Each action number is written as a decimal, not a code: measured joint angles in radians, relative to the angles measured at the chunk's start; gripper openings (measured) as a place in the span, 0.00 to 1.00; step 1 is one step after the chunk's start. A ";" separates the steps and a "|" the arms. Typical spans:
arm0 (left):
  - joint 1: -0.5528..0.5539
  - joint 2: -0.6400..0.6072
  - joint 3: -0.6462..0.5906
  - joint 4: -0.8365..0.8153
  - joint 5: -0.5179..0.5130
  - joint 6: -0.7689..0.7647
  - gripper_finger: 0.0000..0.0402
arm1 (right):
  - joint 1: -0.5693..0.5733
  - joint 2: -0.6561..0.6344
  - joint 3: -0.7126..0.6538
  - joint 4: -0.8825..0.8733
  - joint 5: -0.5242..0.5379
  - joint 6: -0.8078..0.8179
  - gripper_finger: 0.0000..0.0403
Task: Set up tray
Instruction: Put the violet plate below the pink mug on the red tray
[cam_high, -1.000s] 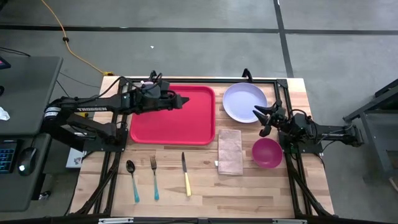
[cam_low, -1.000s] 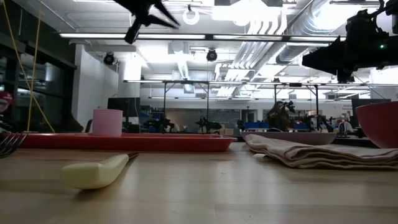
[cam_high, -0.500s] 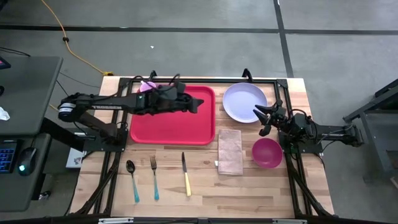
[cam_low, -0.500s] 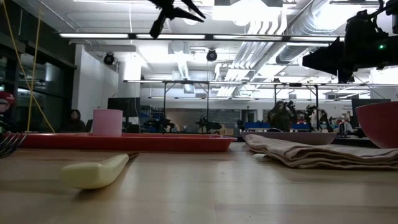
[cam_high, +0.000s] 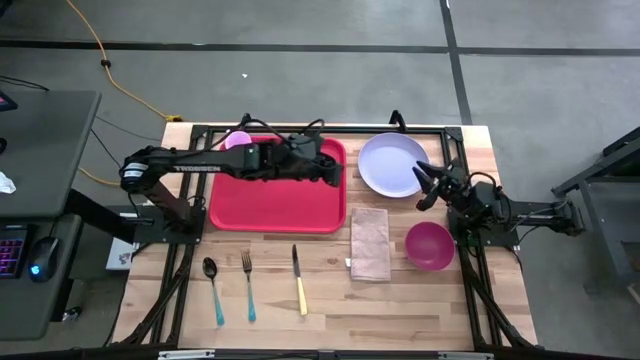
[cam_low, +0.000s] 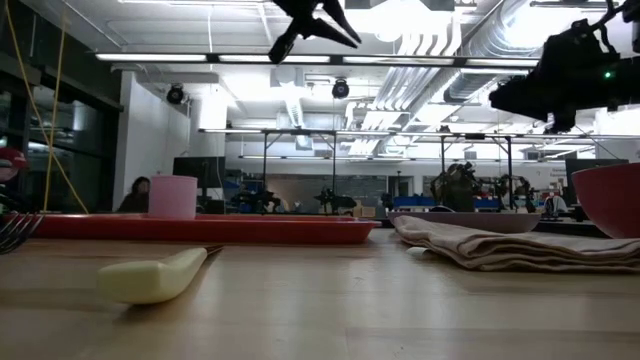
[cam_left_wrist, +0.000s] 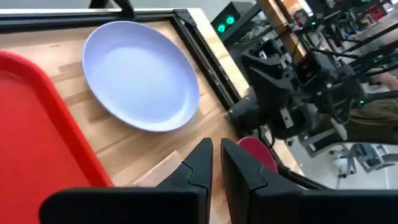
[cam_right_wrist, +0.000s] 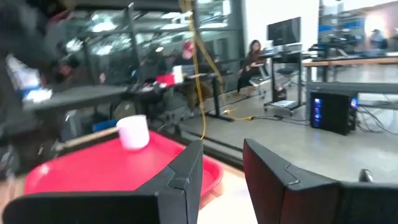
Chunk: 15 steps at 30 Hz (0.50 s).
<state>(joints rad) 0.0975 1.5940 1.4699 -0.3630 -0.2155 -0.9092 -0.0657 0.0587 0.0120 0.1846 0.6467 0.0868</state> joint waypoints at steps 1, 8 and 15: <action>0.000 -0.001 0.000 -0.021 -0.007 0.000 0.16 | 0.000 0.000 0.000 0.009 0.021 0.009 0.23; 0.000 0.000 0.000 -0.103 -0.060 0.000 0.16 | 0.000 0.001 0.008 0.013 0.106 0.050 0.23; 0.000 0.000 0.000 -0.237 -0.182 0.000 0.16 | 0.000 0.031 0.144 -0.176 0.191 0.065 0.23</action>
<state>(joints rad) 0.0975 1.5940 1.4696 -0.6001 -0.3979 -0.9092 -0.0658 0.0901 0.1564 0.0086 0.8382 0.1521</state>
